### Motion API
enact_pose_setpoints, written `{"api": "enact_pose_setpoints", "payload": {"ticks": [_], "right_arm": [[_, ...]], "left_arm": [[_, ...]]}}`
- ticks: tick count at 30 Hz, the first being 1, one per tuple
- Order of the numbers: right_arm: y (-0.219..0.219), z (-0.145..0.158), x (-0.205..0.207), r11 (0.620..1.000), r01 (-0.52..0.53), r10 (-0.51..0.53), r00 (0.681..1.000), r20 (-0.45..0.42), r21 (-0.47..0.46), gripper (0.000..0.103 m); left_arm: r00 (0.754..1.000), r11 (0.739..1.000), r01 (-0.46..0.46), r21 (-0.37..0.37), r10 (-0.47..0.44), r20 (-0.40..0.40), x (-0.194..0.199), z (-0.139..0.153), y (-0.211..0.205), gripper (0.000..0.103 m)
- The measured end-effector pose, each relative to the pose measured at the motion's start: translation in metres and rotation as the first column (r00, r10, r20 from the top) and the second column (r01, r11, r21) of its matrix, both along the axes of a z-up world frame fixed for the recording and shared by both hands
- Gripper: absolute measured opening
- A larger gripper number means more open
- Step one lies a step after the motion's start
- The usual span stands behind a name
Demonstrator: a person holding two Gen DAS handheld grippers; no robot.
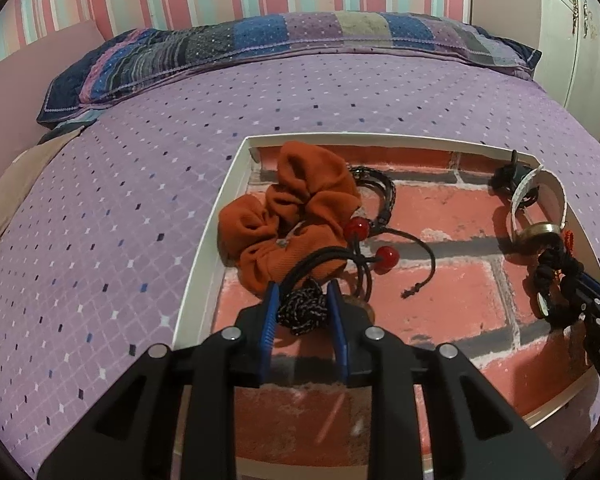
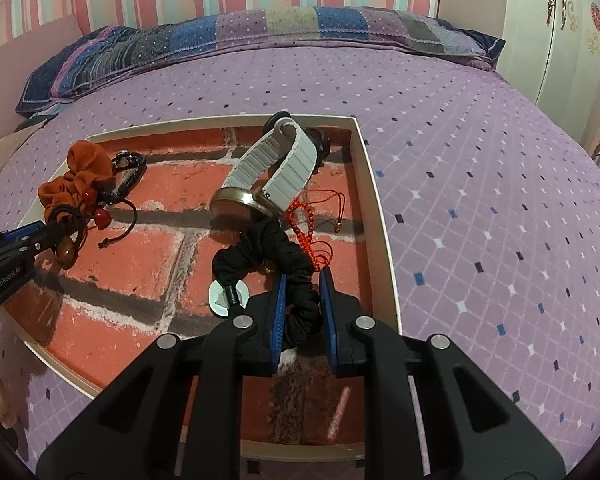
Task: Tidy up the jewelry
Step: 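Open both tools to drop the tassel and scrunchie into the tray, then move left tool to the brown wooden bead bracelet while right tool approaches the cream flower scrunchie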
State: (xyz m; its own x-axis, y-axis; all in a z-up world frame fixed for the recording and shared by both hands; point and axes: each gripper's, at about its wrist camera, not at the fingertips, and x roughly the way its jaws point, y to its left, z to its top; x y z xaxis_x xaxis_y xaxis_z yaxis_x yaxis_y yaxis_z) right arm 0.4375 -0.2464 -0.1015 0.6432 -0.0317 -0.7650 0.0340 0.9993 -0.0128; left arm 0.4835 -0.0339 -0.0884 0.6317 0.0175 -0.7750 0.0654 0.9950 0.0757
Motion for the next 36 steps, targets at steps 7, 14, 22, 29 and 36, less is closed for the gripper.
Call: {"api": "enact_pose_setpoints", "payload": {"ticks": [7, 14, 22, 29, 36], "right_arm": [[0.004, 0.02, -0.015, 0.999, -0.039, 0.041, 0.997, 0.063, -0.025, 0.055], [0.002, 0.069, -0.043, 0.997, -0.052, 0.059, 0.987, 0.147, -0.053, 0.095], [0.005, 0.111, -0.101, 0.993, -0.083, 0.095, 0.982, 0.163, -0.082, 0.099], [0.008, 0.126, -0.181, 0.993, -0.114, 0.12, 0.978, 0.172, -0.044, 0.099], [0.01, 0.114, -0.259, 0.991, -0.131, 0.131, 0.977, 0.168, -0.012, 0.099]], "left_arm": [[0.999, 1.0, 0.029, 0.012, -0.03, 0.044, -0.017, 0.022, -0.004, 0.062], [0.994, 0.999, 0.041, -0.018, -0.039, 0.101, -0.045, 0.071, 0.001, 0.081], [0.992, 0.999, 0.024, -0.041, -0.019, 0.128, -0.109, 0.109, 0.025, 0.089], [0.989, 0.999, -0.02, -0.039, 0.026, 0.149, -0.196, 0.127, 0.048, 0.094], [0.984, 0.997, -0.046, -0.06, 0.055, 0.167, -0.292, 0.125, 0.059, 0.098]]}}
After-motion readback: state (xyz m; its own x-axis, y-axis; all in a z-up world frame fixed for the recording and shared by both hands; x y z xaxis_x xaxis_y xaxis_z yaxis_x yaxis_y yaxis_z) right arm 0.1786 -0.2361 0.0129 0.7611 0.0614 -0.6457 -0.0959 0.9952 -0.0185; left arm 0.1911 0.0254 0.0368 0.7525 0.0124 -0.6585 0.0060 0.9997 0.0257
